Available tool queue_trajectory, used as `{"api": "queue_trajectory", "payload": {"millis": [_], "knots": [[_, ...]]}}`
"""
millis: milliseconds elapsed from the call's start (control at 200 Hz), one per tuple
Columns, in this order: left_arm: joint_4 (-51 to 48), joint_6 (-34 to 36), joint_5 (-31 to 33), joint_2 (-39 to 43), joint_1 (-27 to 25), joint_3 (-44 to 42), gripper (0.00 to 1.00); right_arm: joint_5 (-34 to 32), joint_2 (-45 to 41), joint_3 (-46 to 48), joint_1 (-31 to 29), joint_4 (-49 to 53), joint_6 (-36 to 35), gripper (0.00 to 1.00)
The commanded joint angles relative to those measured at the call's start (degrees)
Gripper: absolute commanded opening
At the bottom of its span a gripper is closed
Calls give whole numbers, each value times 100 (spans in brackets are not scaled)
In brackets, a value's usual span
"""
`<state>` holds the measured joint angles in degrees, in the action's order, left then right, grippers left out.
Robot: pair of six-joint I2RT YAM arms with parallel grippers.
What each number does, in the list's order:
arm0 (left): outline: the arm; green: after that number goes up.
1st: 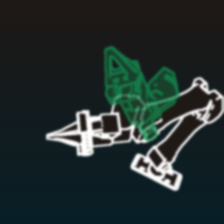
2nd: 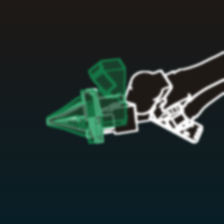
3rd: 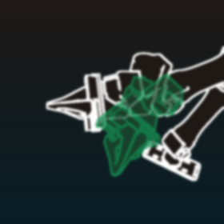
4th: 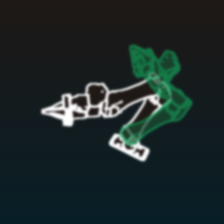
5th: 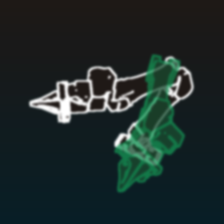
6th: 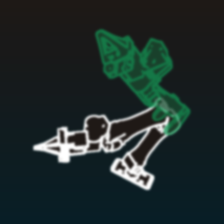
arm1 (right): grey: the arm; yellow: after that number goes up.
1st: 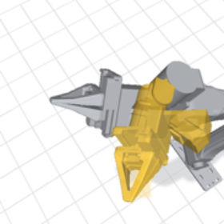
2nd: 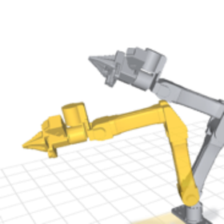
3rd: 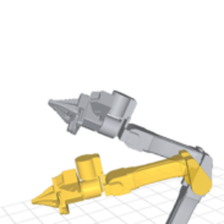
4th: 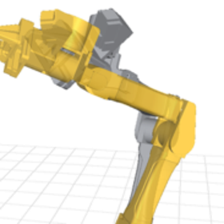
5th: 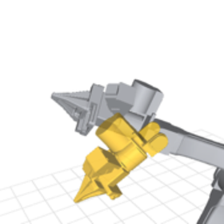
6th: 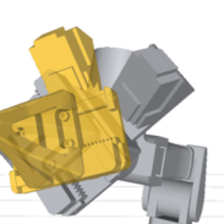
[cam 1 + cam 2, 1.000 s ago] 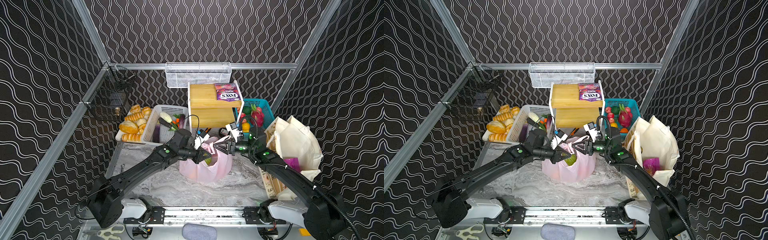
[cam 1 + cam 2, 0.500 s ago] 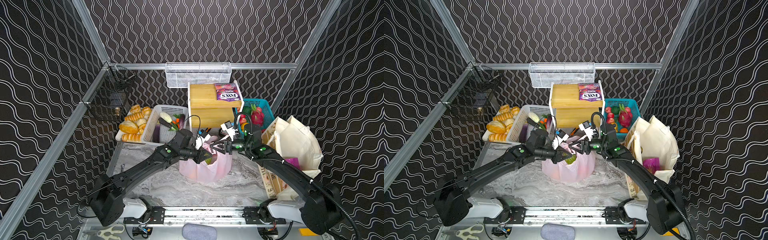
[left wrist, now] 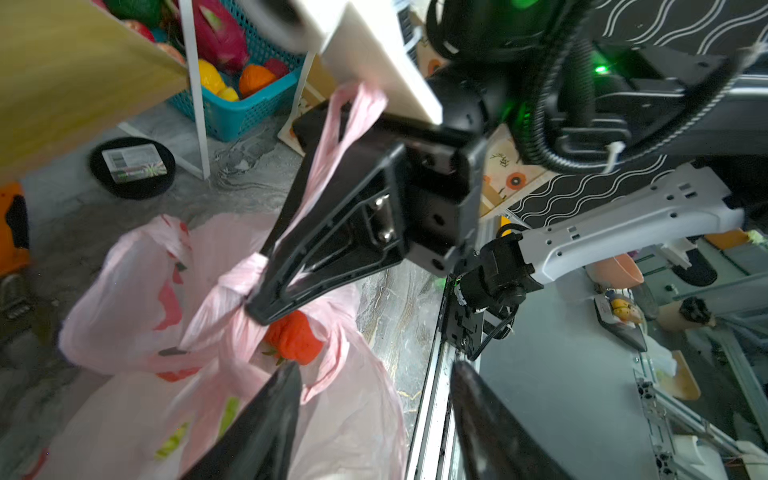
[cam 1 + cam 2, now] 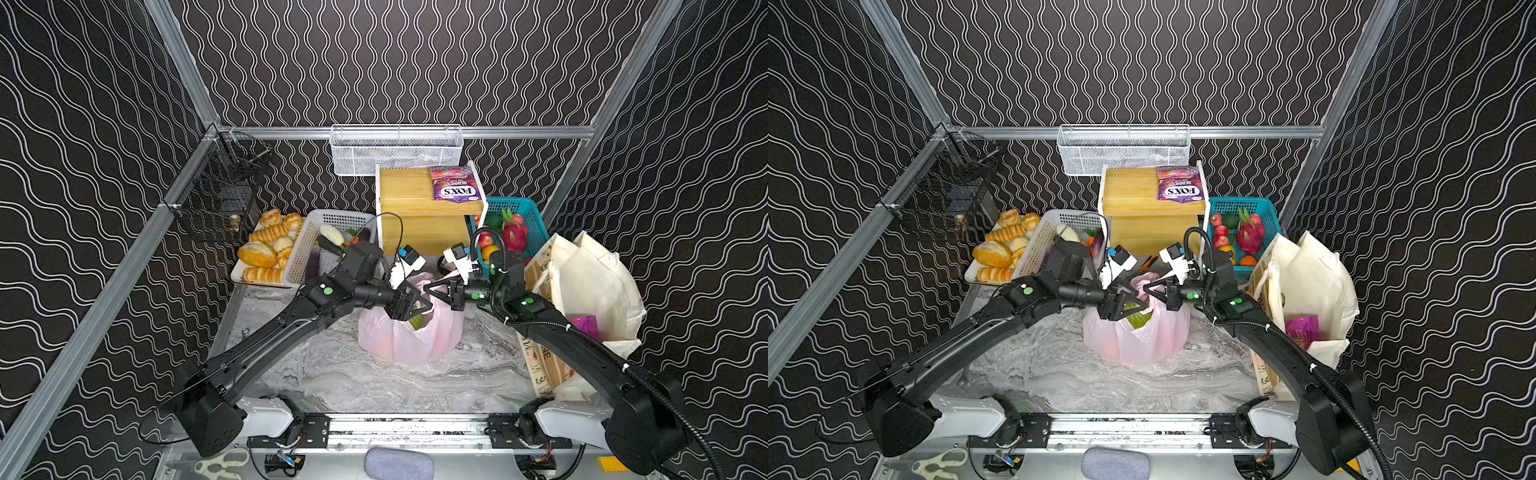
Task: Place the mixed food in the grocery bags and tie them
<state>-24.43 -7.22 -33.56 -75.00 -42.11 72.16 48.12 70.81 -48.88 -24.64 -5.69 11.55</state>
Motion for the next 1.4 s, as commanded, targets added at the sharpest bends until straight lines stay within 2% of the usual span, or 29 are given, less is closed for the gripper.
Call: {"api": "queue_trajectory", "payload": {"millis": [0,60,140,260,390,571,646,736,1006,1051,1251,1397], "knots": [[-827,855,769,125,7,149,74,95,-85,121,-5,-670,29,3],[-958,1457,1300,127,10,163,79,168,-140,206,-5,-859,61,2],[-963,2221,1620,53,9,196,84,241,-185,293,-5,-1033,80,3],[-571,3311,1359,-73,6,18,89,319,-233,376,-5,-1180,32,3],[-279,3821,1501,-314,8,41,93,421,-285,407,-5,-1275,-19,3],[-576,4276,1346,-781,10,463,92,492,-374,485,-5,-1421,-57,2],[-635,4295,1053,-916,9,578,89,487,-359,486,-5,-1446,-14,2],[-699,4278,857,-1044,5,693,80,500,-331,455,-5,-1404,-21,2],[-1035,4277,842,-1314,3,947,46,479,-331,366,-5,-1231,-99,2],[-1104,4312,838,-1332,5,969,44,455,-325,364,-1,-1217,-109,2],[-1425,4466,666,-1233,10,987,66,344,-370,407,-5,-1223,-106,2],[-1573,4636,384,-1172,9,962,73,373,-340,383,-3,-1211,-57,2]]}}
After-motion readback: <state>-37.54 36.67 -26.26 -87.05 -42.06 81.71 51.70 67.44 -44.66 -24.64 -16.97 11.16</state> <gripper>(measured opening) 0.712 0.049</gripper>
